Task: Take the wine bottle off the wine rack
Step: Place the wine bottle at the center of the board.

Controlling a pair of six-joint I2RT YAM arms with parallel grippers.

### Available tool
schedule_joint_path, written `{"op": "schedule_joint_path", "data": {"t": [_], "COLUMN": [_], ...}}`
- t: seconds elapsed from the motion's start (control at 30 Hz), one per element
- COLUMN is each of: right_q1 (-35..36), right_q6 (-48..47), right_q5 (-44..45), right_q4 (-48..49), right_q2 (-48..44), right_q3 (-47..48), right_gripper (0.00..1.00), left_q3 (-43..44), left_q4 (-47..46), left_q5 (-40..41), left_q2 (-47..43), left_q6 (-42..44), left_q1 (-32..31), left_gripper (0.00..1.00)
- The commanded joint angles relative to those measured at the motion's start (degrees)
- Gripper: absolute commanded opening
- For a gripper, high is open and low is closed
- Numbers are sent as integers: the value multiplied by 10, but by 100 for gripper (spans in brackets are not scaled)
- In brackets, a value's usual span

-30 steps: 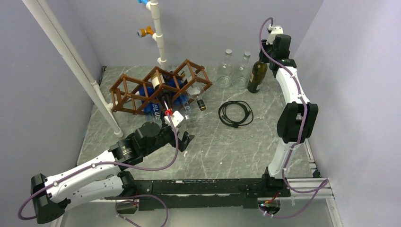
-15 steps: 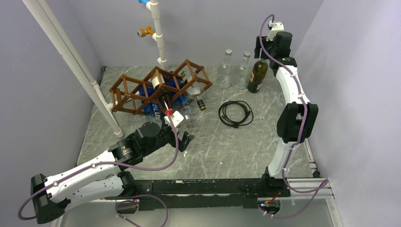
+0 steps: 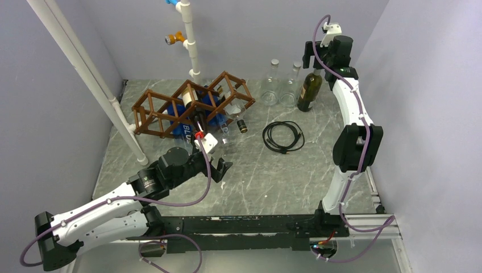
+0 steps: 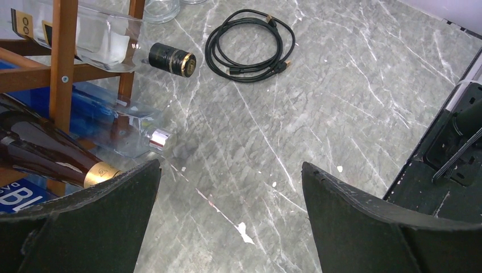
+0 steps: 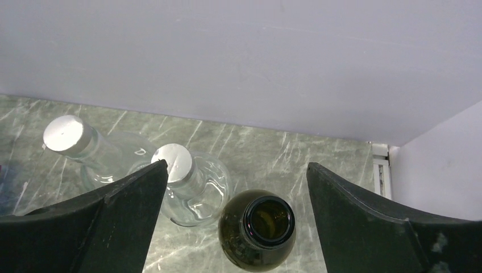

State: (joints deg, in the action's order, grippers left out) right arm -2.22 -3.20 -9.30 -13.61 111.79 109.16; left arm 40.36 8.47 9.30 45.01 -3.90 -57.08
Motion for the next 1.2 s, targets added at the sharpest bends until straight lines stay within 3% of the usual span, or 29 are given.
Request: {"op": "schedule_joint_path", "data": {"t": [0.0, 0.4, 0.7, 1.17], "right_q1": [-1, -1, -2, -2], "right_q6": [-4, -27, -96, -143], "right_q5": [-4, -8, -129, -285], "right_q4": [13, -3, -78, -107], "right_q2": [-42, -75, -153, -363], "right_q3": [40, 50, 26, -194], "right_gripper": [96, 97, 99, 100], "left_q3": [17, 17, 19, 59], "left_q4": [-8, -12, -19, 3], "left_q5": [-2, -9, -21, -20], "left_q2": [-11, -23, -36, -28], "left_q6": [-8, -19, -36, -73], "left_q1": [2, 2, 2, 4], "left_gripper": [100, 99, 100, 100]}}
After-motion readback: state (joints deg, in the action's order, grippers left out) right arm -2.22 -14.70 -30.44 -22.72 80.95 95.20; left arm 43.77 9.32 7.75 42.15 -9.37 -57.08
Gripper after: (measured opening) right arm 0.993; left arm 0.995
